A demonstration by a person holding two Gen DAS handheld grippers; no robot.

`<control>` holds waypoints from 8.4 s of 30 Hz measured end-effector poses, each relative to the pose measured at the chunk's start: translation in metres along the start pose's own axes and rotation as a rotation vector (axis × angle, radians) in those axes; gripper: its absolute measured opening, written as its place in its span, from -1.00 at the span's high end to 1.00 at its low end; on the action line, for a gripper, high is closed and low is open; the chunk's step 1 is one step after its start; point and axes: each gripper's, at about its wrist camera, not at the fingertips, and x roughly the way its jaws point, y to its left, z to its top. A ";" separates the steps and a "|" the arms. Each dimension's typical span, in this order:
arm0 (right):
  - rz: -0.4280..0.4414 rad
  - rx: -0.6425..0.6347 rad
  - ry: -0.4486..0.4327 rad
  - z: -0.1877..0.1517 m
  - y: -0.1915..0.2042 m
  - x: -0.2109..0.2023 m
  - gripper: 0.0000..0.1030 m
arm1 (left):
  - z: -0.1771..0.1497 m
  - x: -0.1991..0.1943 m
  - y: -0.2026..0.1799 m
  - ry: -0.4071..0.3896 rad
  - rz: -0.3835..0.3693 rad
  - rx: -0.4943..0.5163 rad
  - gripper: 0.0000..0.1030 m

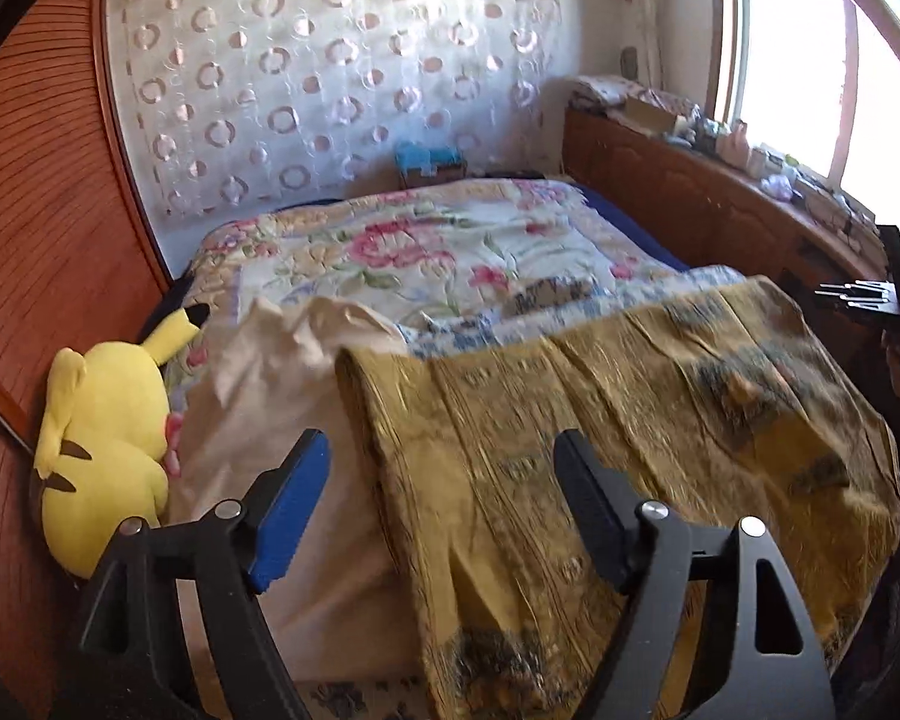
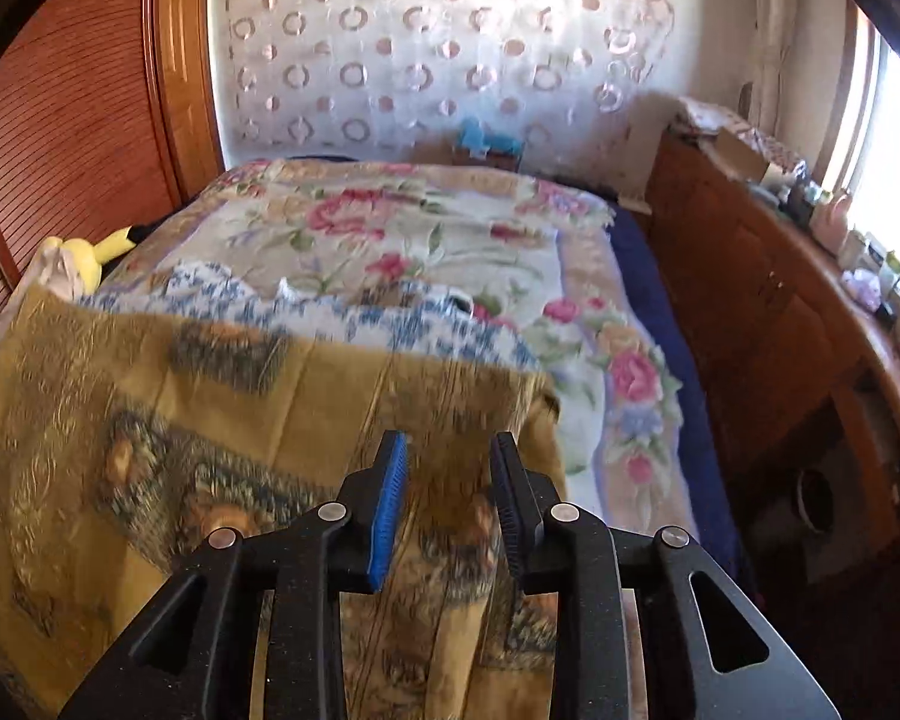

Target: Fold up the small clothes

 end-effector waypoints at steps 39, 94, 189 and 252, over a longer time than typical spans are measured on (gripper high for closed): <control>0.066 0.037 -0.008 -0.116 -0.022 -0.021 -0.03 | -0.204 -0.074 -0.055 0.100 -0.188 -0.143 0.79; 0.099 0.055 -0.019 -0.117 -0.026 -0.016 -0.13 | -0.098 -0.041 -0.033 -0.054 0.046 -0.136 -0.16; 0.131 -0.038 -0.129 -0.178 0.031 -0.110 0.00 | -0.195 -0.125 -0.027 -0.094 -0.024 -0.341 -0.19; 0.161 0.187 -0.175 -0.250 -0.023 -0.129 -0.13 | 0.032 -0.060 -0.333 -0.050 -0.560 0.223 0.92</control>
